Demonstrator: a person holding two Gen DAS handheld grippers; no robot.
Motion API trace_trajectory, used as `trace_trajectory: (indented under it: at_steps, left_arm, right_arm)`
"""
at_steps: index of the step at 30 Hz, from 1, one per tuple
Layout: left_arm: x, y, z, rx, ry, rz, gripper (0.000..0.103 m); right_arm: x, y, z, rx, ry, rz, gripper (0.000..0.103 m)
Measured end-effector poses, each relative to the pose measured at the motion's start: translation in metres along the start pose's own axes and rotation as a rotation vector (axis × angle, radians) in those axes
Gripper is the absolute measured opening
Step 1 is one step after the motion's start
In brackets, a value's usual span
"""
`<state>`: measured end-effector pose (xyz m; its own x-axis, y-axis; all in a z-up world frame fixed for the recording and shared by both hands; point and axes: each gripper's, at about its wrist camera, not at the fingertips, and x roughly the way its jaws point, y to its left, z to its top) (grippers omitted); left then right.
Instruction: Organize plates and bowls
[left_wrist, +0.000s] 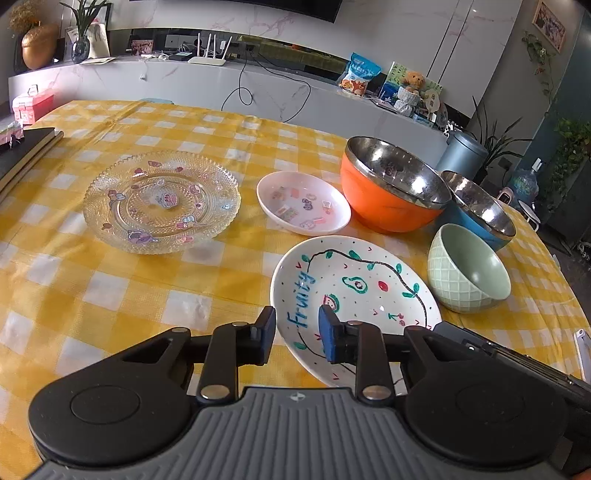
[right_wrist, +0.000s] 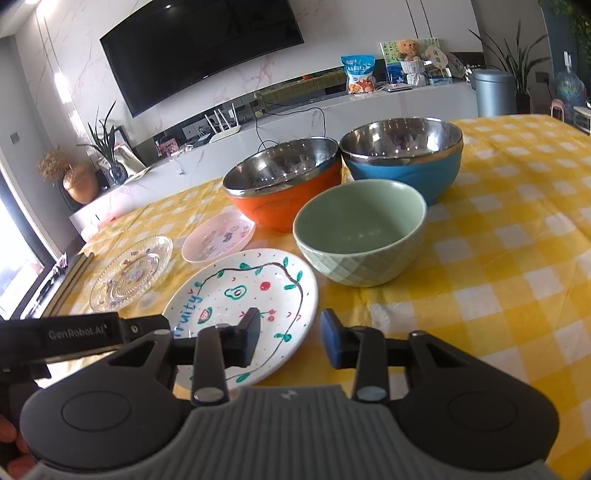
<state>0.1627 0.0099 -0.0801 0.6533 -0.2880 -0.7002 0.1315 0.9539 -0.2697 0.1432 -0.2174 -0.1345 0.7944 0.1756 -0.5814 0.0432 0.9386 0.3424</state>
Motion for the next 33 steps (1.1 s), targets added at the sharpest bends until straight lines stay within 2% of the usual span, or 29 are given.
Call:
trace_trajectory:
  at_steps: [5, 12, 17, 22, 33]
  left_arm:
    - [0.009, 0.009, 0.002, -0.067, -0.032, -0.004, 0.028]
    - [0.021, 0.014, 0.004, -0.080, -0.045, 0.008, 0.028]
    - [0.024, 0.010, 0.003, -0.056, -0.052, -0.009, 0.028]
    - [0.024, 0.007, 0.003, -0.037, -0.059, 0.011, 0.018]
    - [0.008, 0.005, 0.006, -0.014, -0.102, 0.019, 0.018]
  right_arm:
    - [0.012, -0.006, -0.002, 0.044, 0.003, 0.011, 0.025]
    - [0.025, -0.022, 0.002, 0.134, 0.005, 0.014, 0.018]
    - [0.029, -0.023, 0.004, 0.139, -0.002, 0.020, 0.017]
    - [0.030, -0.023, 0.003, 0.137, 0.000, 0.022, 0.010]
    - [0.021, -0.023, 0.007, 0.145, -0.010, 0.053, 0.009]
